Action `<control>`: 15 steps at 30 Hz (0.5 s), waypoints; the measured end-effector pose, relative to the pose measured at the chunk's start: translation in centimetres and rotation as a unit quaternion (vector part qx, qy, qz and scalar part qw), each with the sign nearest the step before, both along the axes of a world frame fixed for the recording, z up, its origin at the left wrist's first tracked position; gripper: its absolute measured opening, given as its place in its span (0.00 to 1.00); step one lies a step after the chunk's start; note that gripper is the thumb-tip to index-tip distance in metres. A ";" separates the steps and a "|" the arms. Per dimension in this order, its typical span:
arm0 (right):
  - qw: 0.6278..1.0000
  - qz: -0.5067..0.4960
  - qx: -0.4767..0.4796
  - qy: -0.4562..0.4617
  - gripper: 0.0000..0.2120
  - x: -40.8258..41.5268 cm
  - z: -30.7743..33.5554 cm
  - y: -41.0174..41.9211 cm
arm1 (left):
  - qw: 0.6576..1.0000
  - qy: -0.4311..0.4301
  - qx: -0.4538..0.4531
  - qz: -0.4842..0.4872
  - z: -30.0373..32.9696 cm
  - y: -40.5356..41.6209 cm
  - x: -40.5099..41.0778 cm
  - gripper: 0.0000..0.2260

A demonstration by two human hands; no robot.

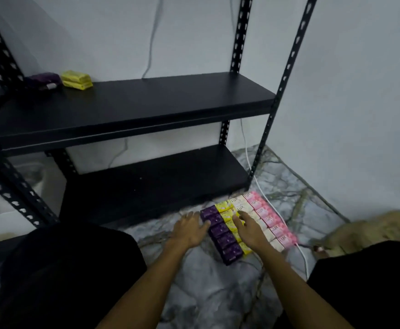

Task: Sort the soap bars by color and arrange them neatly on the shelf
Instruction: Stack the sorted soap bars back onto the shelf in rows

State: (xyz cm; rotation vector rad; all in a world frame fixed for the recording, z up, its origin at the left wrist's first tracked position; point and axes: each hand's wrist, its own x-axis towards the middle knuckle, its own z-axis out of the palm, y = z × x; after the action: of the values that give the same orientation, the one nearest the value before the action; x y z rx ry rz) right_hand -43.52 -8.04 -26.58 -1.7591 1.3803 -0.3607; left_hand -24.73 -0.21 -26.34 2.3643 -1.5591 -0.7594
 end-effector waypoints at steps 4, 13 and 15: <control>0.996 -0.046 0.063 0.052 0.27 -3.8 -6.4 0.3 | 0.998 0.043 0.033 -0.037 -3.8 -0.7 -3.4 0.22; 0.962 -0.216 0.164 -0.031 0.18 -3.0 -14.9 -2.2 | 0.981 0.176 0.076 0.024 -14.3 -3.9 -9.1 0.18; 0.932 -0.290 0.208 -0.064 0.11 -3.4 -16.7 -2.7 | 0.972 0.207 0.085 0.068 -16.1 -4.5 -9.9 0.15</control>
State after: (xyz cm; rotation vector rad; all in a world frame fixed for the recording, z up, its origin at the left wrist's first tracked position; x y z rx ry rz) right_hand -46.89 -10.74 -43.28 -0.9476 1.7160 -0.4468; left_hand -34.66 -4.72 -42.48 2.2034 -1.1879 -1.2984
